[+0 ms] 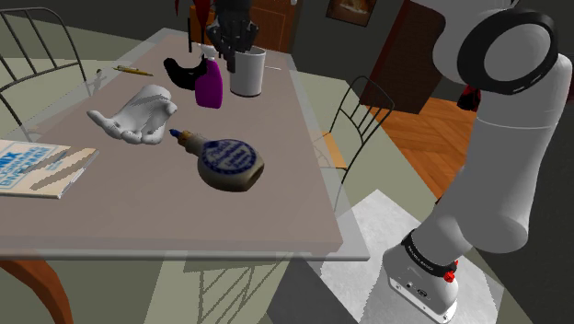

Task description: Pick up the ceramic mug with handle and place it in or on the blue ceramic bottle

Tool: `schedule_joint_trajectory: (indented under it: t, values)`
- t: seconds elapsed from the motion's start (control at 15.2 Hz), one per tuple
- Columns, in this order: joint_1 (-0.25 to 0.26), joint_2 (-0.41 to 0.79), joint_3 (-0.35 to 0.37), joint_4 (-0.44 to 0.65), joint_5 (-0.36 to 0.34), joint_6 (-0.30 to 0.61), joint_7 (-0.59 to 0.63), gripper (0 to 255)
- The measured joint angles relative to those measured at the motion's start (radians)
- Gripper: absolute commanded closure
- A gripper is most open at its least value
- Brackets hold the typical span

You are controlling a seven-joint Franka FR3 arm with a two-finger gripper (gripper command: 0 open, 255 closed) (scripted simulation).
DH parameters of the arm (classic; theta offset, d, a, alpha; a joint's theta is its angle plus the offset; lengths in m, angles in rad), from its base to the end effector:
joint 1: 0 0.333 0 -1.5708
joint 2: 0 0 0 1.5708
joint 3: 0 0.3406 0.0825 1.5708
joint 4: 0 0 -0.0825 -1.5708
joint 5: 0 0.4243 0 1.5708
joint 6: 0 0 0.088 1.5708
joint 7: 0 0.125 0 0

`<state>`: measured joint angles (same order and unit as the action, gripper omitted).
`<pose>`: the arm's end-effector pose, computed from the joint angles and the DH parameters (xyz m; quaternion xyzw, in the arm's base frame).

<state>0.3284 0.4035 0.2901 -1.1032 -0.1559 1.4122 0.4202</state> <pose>0.6076 0.3502 0.5988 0.9957 0.0809 -0.0246 0.0379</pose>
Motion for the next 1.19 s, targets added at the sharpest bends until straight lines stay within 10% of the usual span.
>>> schedule_joint_trajectory:
  t: [0.2, 1.19]
  values:
    - [0.054, 0.066, 0.010, 0.100, -0.018, -0.038, 0.048, 255]
    - [0.022, -0.001, 0.013, -0.200, 0.000, 0.194, 0.067, 255]
